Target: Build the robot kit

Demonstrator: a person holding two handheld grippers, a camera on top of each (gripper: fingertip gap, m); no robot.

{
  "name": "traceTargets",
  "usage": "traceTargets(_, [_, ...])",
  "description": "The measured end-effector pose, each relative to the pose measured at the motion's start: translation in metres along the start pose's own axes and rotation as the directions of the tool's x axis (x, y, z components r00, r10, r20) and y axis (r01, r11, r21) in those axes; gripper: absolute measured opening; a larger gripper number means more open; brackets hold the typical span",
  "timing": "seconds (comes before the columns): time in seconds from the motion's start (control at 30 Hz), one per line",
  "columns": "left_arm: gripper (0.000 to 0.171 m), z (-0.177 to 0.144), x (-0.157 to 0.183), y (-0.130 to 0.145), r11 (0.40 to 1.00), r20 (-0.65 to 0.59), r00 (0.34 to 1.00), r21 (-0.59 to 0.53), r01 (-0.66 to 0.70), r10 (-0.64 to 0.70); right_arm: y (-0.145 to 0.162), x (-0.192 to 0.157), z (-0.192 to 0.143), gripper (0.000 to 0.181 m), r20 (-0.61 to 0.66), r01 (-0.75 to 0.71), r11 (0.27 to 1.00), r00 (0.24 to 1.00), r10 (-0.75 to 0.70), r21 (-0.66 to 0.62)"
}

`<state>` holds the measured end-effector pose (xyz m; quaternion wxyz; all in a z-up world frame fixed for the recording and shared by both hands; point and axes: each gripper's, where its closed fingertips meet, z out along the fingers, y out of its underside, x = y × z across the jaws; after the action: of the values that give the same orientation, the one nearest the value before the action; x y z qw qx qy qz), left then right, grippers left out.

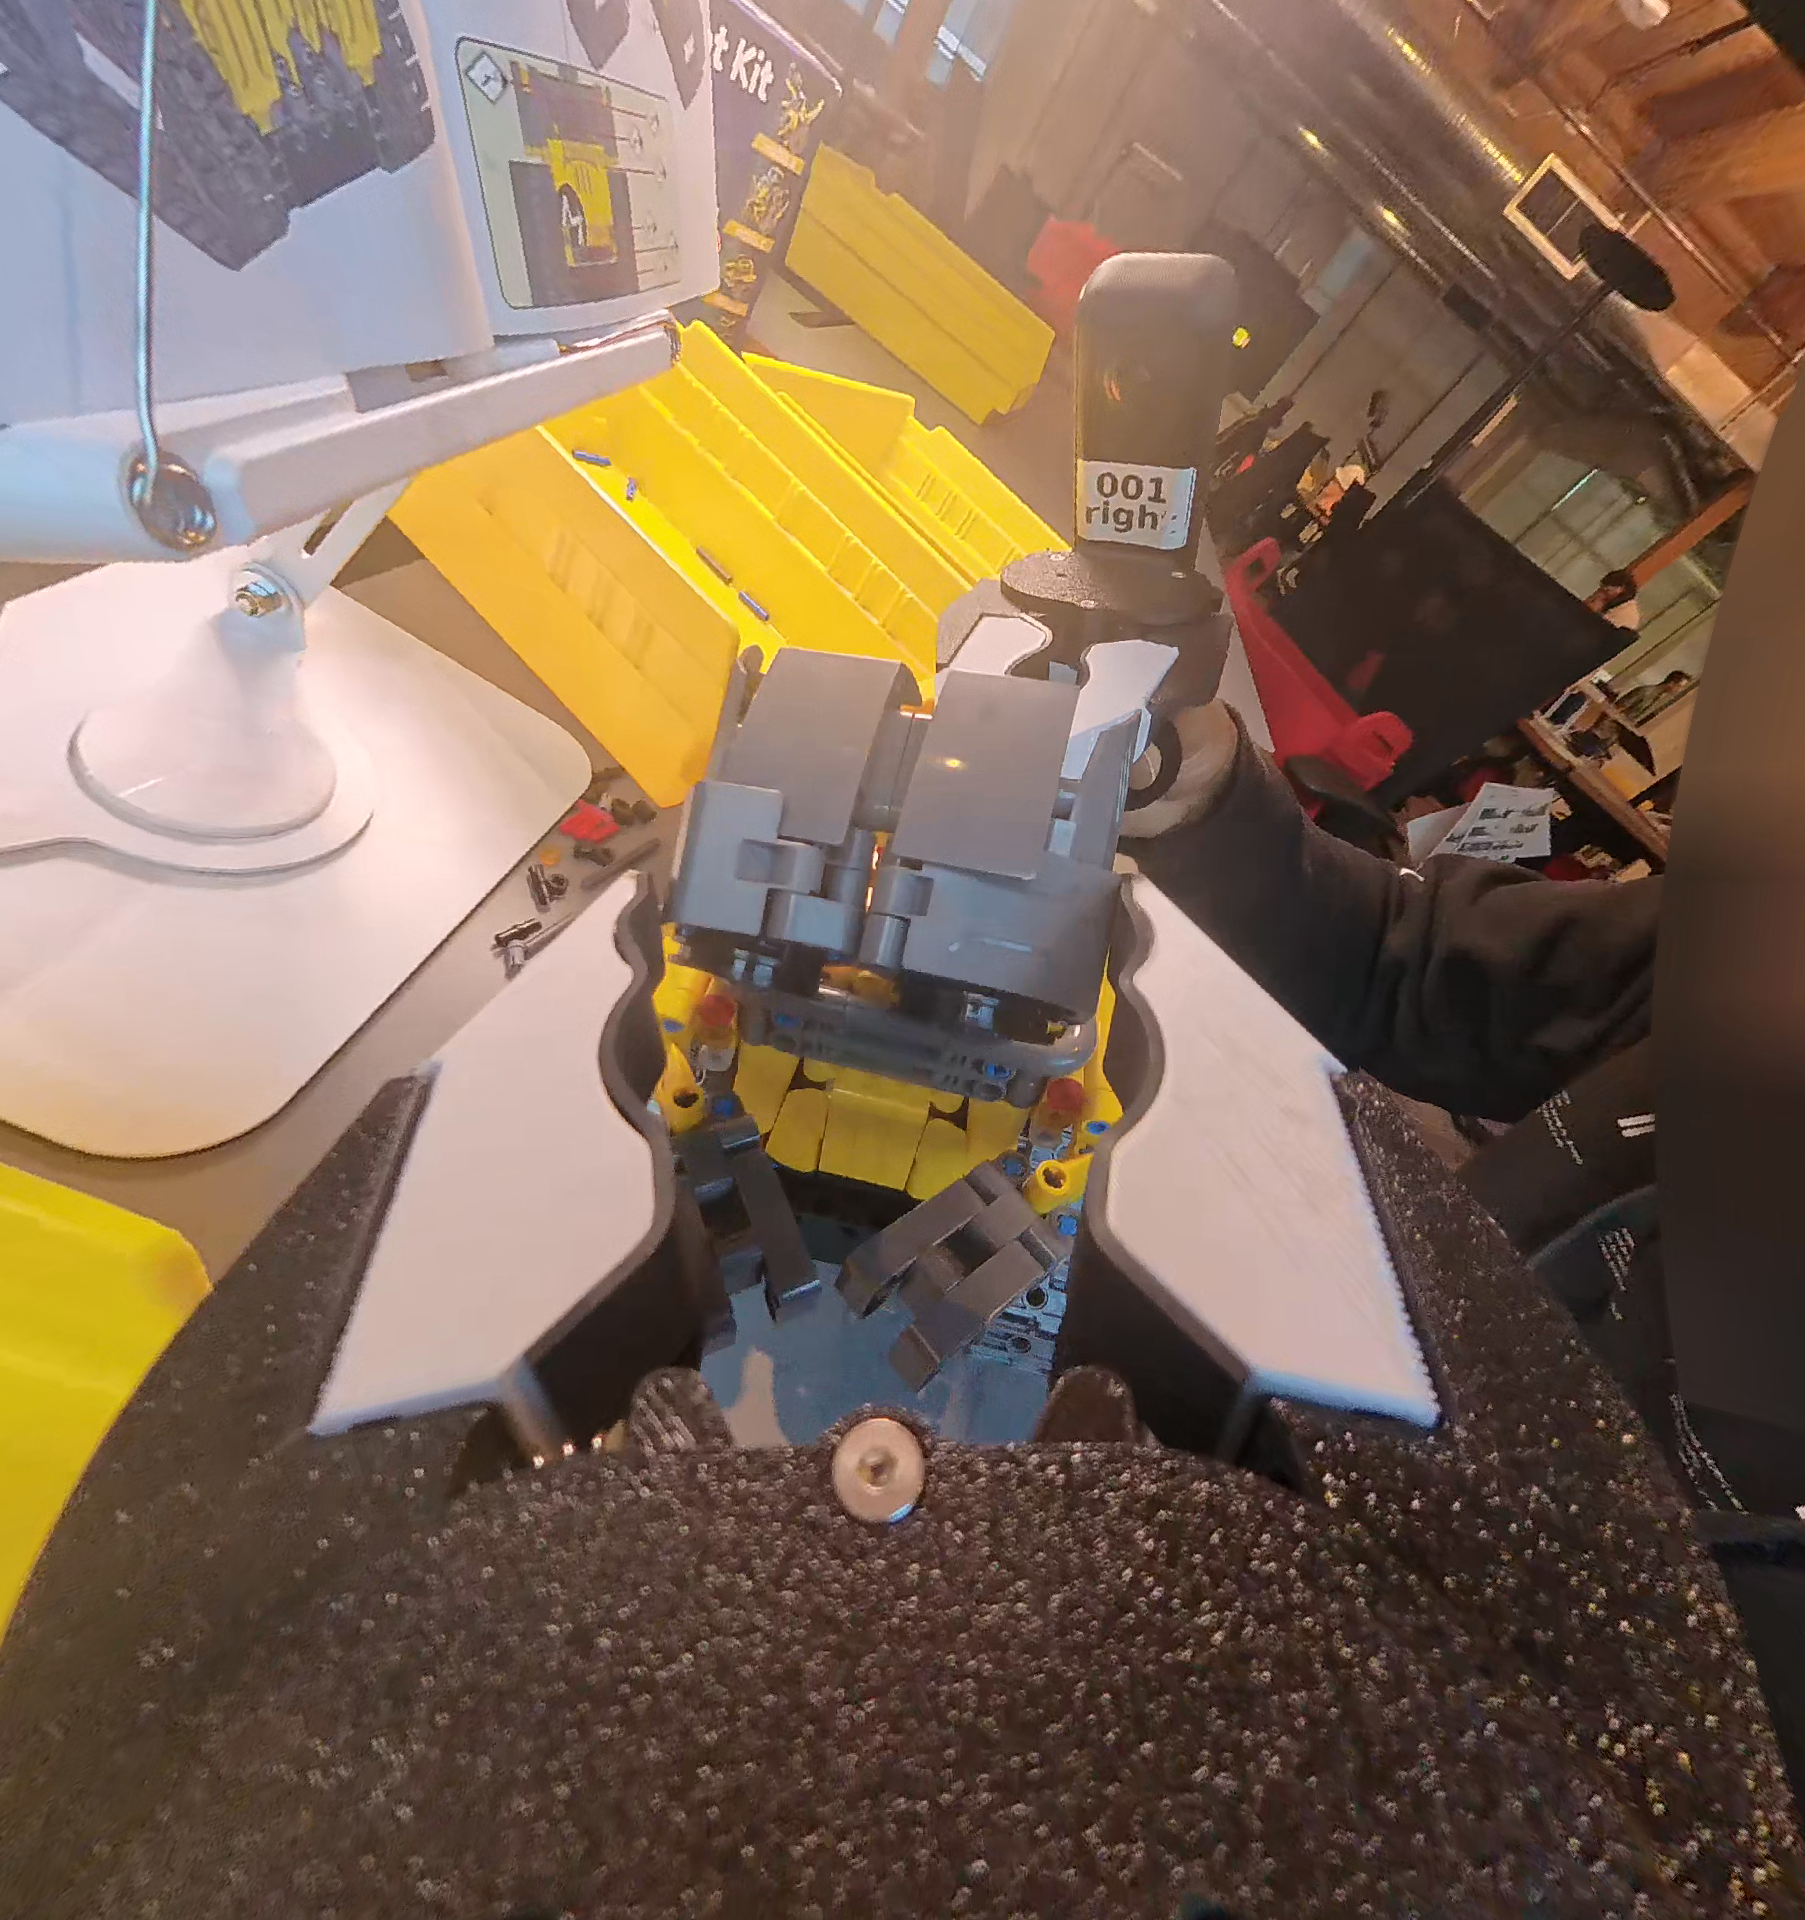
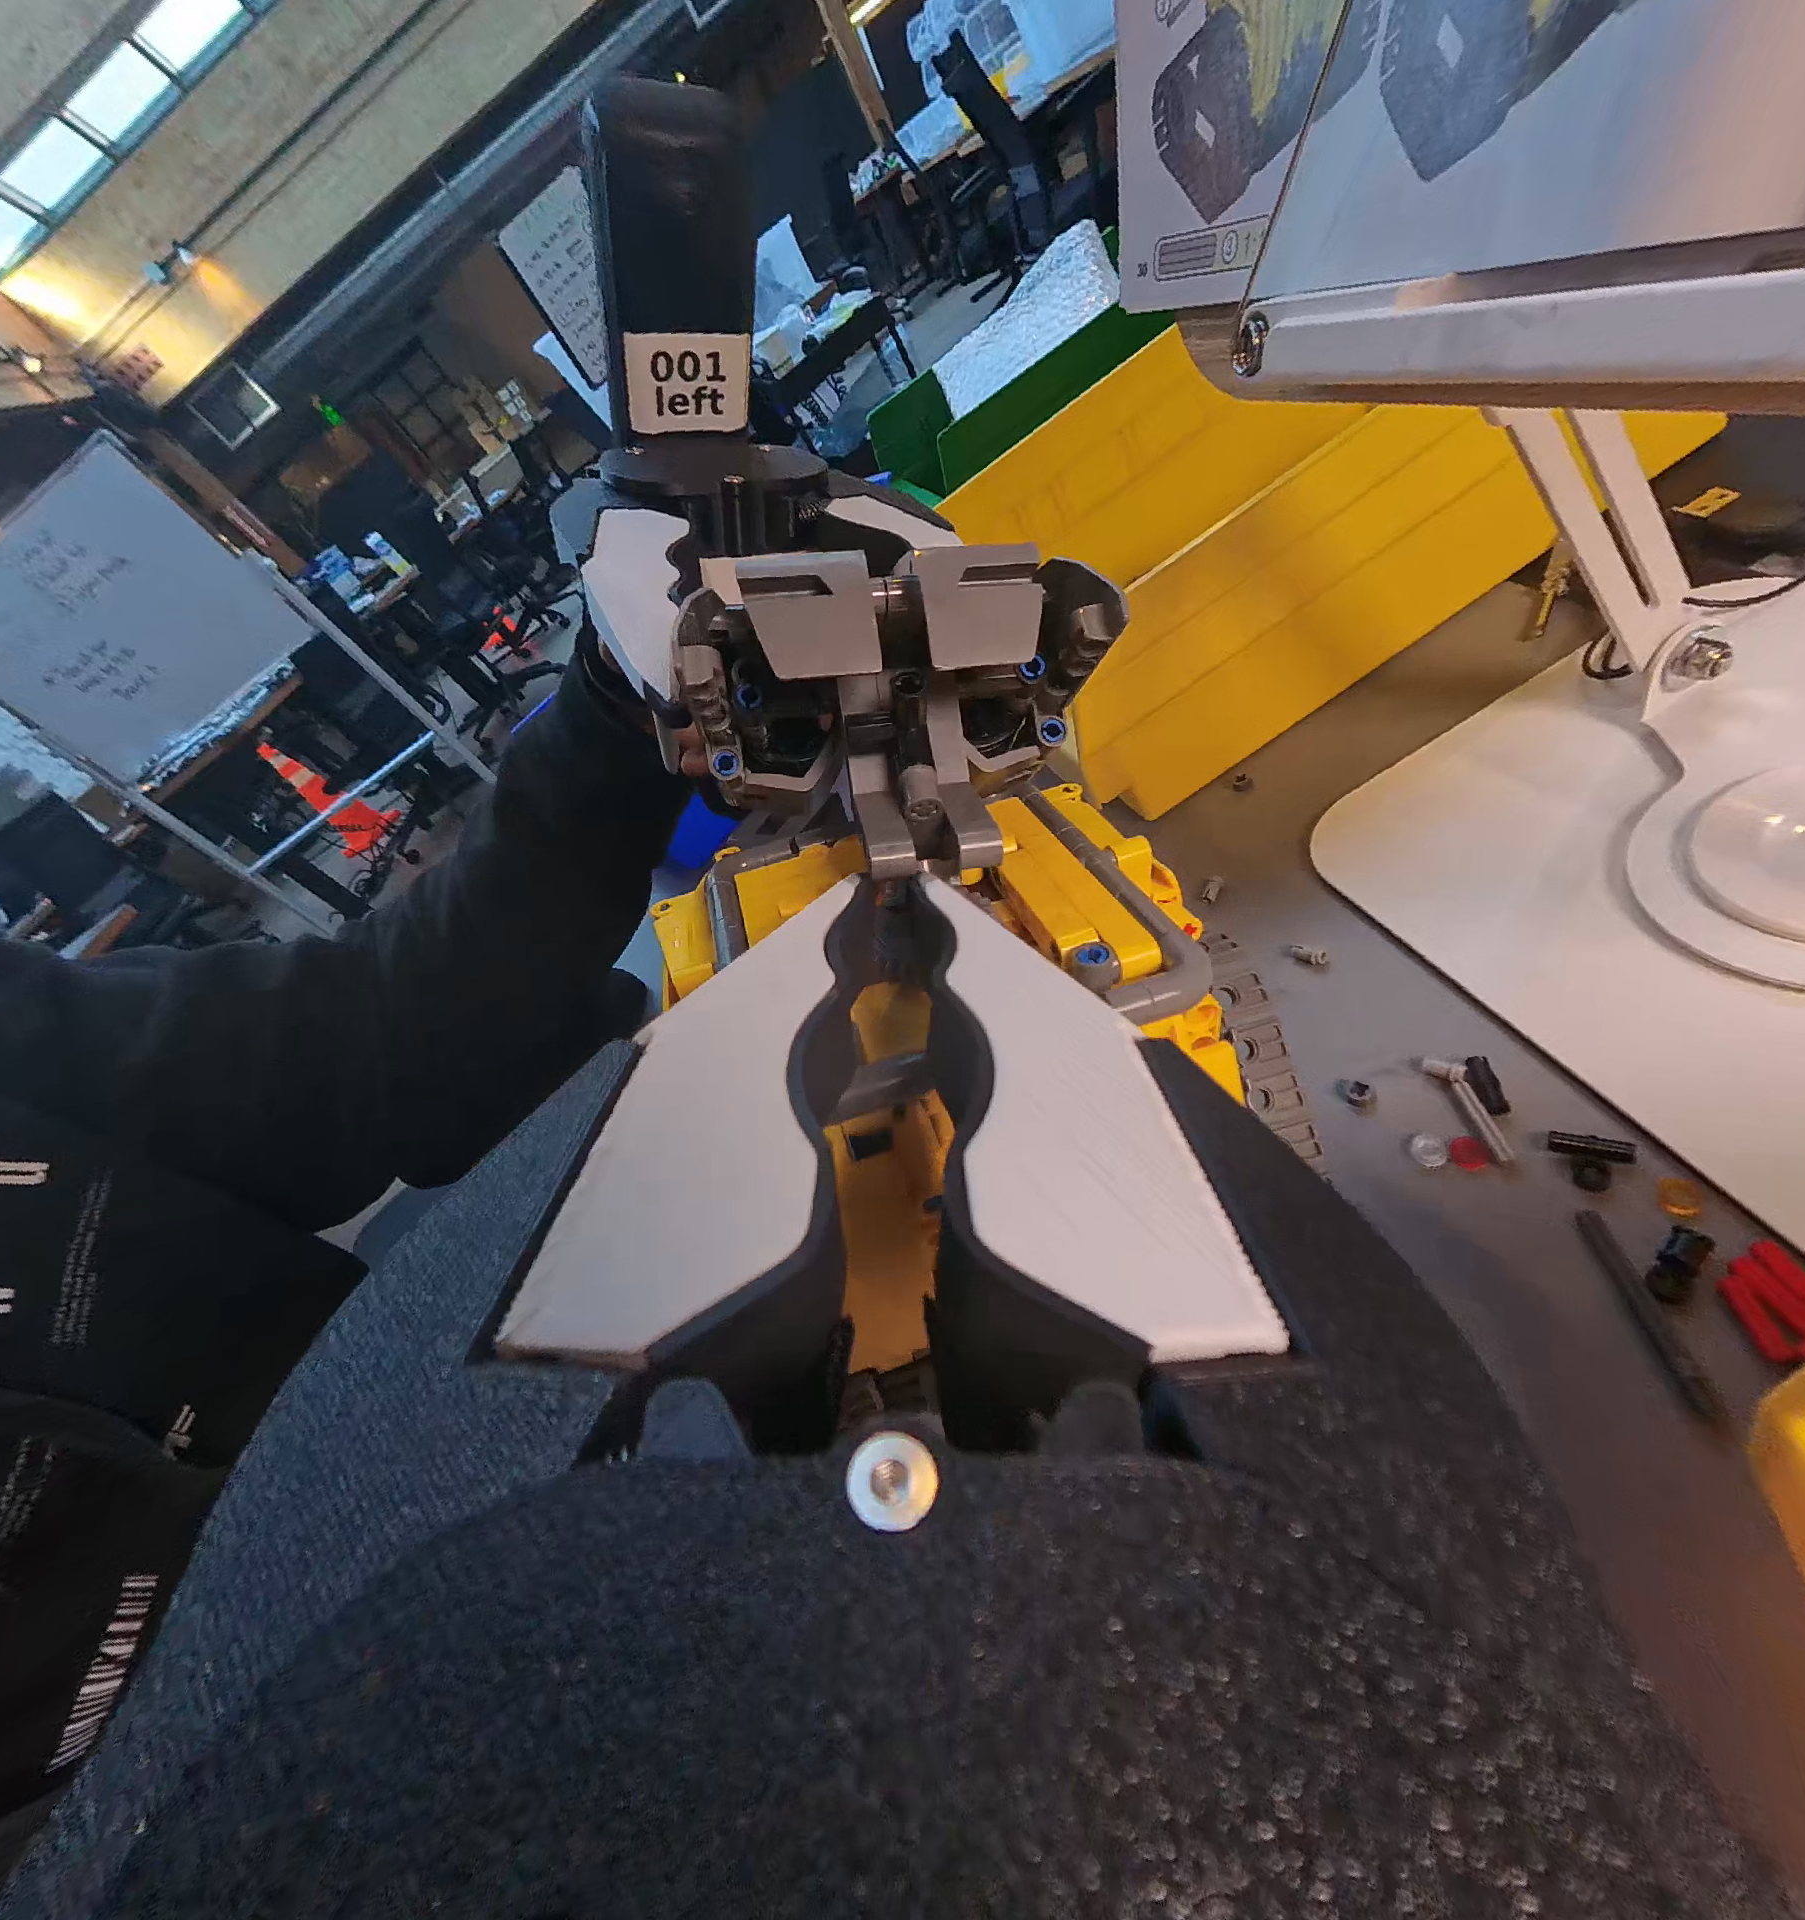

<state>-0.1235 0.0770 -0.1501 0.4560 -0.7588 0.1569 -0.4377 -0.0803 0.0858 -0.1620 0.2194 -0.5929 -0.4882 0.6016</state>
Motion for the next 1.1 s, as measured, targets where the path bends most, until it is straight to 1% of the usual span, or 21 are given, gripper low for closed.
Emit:
traceTargets(0.03, [0.085,-0.001,-0.002,-0.001,1.000,0.001,1.000,0.005,0.006,-0.006,-0.001,-0.003,0.000,0.000,0.020,-0.003,1.000,1.000,0.003,0.009])
traceTargets(0.2, [0.085,0.000,-0.004,-0.001,1.000,0.002,1.000,0.012,0.018,-0.018,-0.005,0.001,-0.002,0.000,0.022,-0.023,0.999,1.000,0.022,0.038])
traceTargets(0.37, [0.085,-0.001,-0.006,-0.002,1.000,0.009,1.000,0.016,0.027,-0.027,-0.006,-0.003,-0.004,0.000,0.030,0.024,0.999,0.999,-0.025,0.027])
traceTargets(0.5, [0.085,-0.001,-0.006,-0.001,1.000,0.000,1.000,0.015,0.022,-0.022,-0.014,-0.014,-0.008,0.000,0.022,0.150,0.988,0.988,-0.151,0.038])
traceTargets(0.57, [0.085,-0.001,-0.006,-0.001,1.000,-0.006,1.000,0.017,0.022,-0.022,-0.019,-0.019,-0.006,0.002,-0.012,0.234,0.971,0.972,-0.233,0.040])
traceTargets(0.67, [0.085,-0.001,-0.009,-0.002,0.999,-0.015,0.999,0.027,0.032,-0.032,-0.027,-0.021,0.003,0.002,-0.063,0.336,0.942,0.940,-0.335,0.004])
traceTargets(0.77, [0.085,-0.002,-0.011,-0.004,0.998,-0.019,0.999,0.036,0.046,-0.045,-0.034,-0.016,0.013,0.000,-0.105,0.387,0.921,0.915,-0.389,-0.037])
traceTargets(0.97, [0.085,-0.001,-0.013,-0.005,0.997,-0.023,0.998,0.044,0.056,-0.055,-0.036,-0.011,0.024,0.000,-0.087,0.391,0.913,0.912,-0.402,-0.118])
traceTargets(1.1, [0.085,-0.001,-0.014,-0.006,0.997,-0.026,0.998,0.052,0.065,-0.064,-0.037,-0.008,0.027,0.000,-0.116,0.417,0.896,0.893,-0.435,-0.153])
